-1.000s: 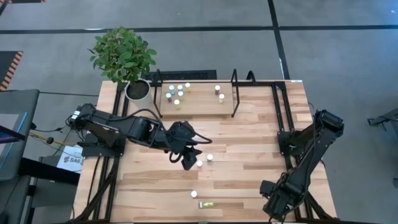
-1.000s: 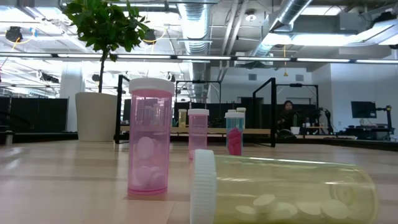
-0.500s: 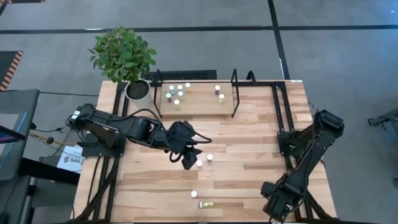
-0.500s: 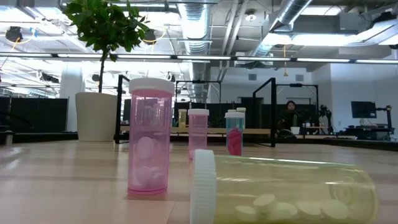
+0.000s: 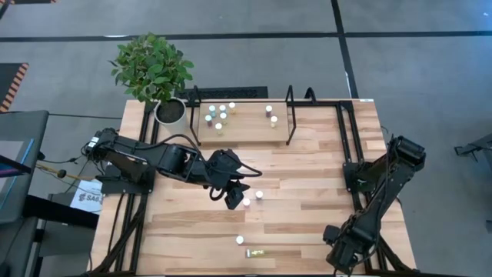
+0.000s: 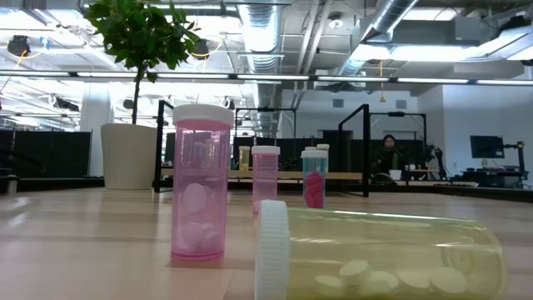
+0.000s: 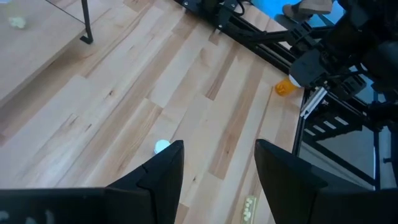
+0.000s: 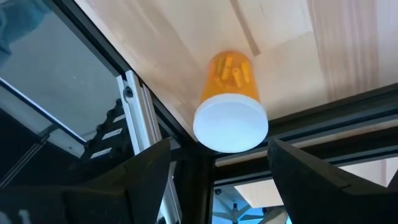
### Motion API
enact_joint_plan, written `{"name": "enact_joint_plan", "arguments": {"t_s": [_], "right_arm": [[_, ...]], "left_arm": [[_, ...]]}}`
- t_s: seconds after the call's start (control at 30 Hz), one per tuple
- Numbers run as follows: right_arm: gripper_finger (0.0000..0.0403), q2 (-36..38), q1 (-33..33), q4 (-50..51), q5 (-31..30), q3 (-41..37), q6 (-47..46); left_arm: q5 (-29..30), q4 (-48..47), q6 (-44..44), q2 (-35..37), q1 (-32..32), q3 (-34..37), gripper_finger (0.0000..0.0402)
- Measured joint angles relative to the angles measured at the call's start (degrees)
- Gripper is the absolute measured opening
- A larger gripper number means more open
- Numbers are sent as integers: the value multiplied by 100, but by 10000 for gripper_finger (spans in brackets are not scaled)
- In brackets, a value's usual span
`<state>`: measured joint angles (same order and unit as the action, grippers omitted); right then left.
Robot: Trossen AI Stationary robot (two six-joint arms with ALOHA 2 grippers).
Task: Pick and place medicine bottles onto shelf by color
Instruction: Put the orange pill bottle on the shelf
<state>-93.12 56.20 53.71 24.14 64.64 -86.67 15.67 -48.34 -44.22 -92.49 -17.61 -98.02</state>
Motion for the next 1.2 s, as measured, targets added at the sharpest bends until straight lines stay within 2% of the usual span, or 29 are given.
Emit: {"name": "enact_joint_plan", "arguments": {"t_s": [0.47,0.9,1.07,1.2], "right_arm": [[293,-385,73,23,57,2,16],[293,-318,105,43,1,0,-178],[292,-319,158,103,196,4,379],[292,-319,163,152,572,4,-425]], "left_arm": [[-24,2,-7,0,0,0,183],[-36,0,-25,2,2,0,183],[-36,2,-28,2,2,0,183],[-34,2,-145,2,0,0,183]]}}
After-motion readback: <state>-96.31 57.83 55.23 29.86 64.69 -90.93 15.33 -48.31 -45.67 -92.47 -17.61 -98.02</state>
